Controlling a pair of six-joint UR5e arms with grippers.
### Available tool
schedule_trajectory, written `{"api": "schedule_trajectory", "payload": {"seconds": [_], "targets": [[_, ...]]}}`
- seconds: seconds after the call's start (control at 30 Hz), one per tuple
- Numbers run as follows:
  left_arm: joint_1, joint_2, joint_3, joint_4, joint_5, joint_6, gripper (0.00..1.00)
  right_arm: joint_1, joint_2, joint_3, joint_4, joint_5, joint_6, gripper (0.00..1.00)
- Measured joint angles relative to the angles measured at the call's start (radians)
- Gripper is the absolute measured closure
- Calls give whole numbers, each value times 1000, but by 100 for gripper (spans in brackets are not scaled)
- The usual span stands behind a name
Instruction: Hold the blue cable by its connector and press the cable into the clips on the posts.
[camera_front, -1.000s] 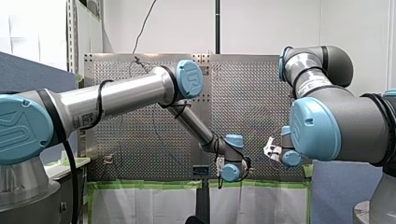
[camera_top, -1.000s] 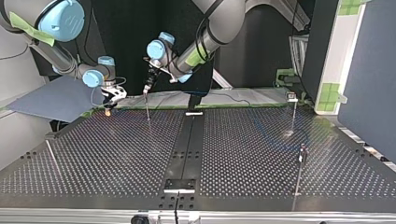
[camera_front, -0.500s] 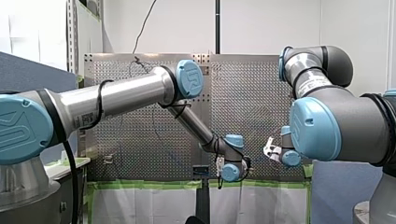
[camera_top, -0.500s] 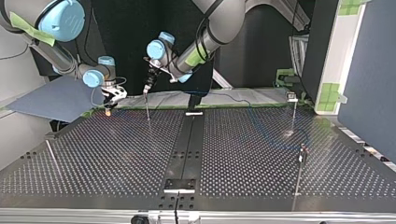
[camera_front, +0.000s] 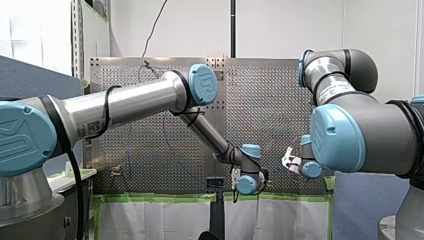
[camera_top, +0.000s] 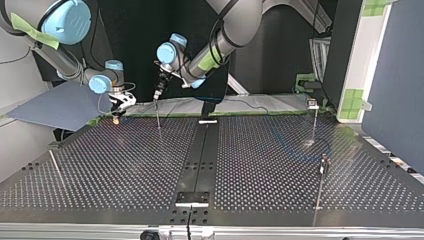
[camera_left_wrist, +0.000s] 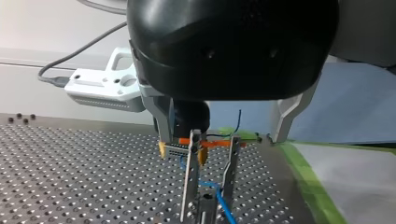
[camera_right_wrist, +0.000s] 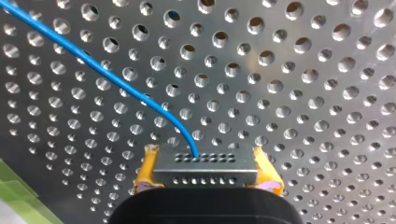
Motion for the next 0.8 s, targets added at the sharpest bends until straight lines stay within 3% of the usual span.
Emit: {"api": "schedule_trajectory", "payload": {"seconds": [0.27,0.4,0.8], "targets": [[-16,34,-32,-59,-30,40,0,0,0,0,3,0,0,100],[-23,69,-67,-45,-37,46,0,0,0,0,3,0,0,100],[-24,176,-175,57,-91,-35,0,-5,0,0,10,0,3,100]]}}
